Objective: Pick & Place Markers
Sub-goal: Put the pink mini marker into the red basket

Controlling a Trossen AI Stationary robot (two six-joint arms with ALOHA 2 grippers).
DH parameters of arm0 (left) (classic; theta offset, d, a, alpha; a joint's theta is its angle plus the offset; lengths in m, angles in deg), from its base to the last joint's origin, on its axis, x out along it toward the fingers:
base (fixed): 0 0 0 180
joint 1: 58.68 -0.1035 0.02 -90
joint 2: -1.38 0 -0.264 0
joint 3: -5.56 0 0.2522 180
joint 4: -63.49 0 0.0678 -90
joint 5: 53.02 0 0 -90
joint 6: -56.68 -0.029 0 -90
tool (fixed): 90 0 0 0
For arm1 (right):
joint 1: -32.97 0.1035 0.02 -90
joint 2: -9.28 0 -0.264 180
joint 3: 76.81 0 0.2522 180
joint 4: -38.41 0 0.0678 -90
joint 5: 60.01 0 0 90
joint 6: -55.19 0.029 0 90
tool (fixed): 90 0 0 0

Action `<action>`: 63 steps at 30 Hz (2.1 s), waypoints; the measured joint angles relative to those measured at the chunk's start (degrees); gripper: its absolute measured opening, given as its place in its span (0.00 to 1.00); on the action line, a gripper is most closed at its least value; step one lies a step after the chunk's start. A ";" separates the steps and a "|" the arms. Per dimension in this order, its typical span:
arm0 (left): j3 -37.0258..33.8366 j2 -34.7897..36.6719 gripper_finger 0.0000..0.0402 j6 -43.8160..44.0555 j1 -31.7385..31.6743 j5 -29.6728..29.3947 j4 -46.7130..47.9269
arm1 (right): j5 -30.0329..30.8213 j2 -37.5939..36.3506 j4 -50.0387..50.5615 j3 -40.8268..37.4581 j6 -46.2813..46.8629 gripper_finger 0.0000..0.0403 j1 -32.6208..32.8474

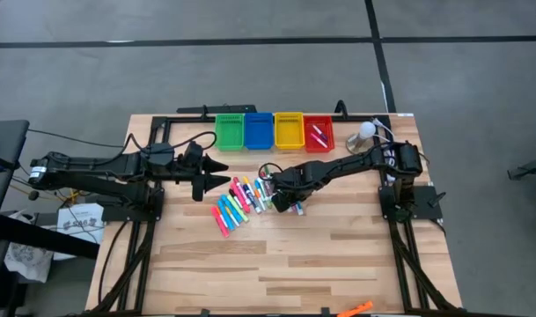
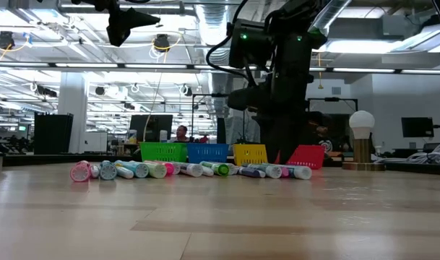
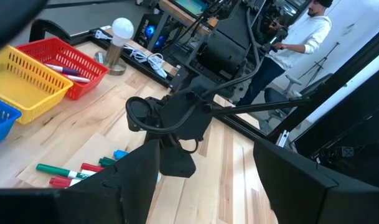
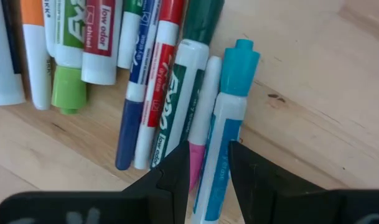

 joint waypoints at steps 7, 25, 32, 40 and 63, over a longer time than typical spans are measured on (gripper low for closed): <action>0.00 0.00 0.65 0.00 0.01 0.00 0.00 | -0.51 0.00 -1.85 0.00 0.00 0.25 0.13; 0.00 0.00 0.65 -0.02 -0.01 0.00 0.00 | -1.29 -0.04 -0.31 0.00 -1.95 0.25 -1.16; 0.00 0.00 0.65 0.00 -0.01 0.00 0.00 | -1.29 -0.04 -0.31 0.00 -1.55 0.25 -1.66; 0.00 0.00 0.65 0.00 0.01 0.00 0.00 | -1.36 -0.04 -1.76 0.00 -1.50 0.25 -1.29; 0.00 0.00 0.65 -0.01 0.00 0.00 -0.42 | -1.33 -0.09 -2.98 0.02 -1.97 0.25 -1.09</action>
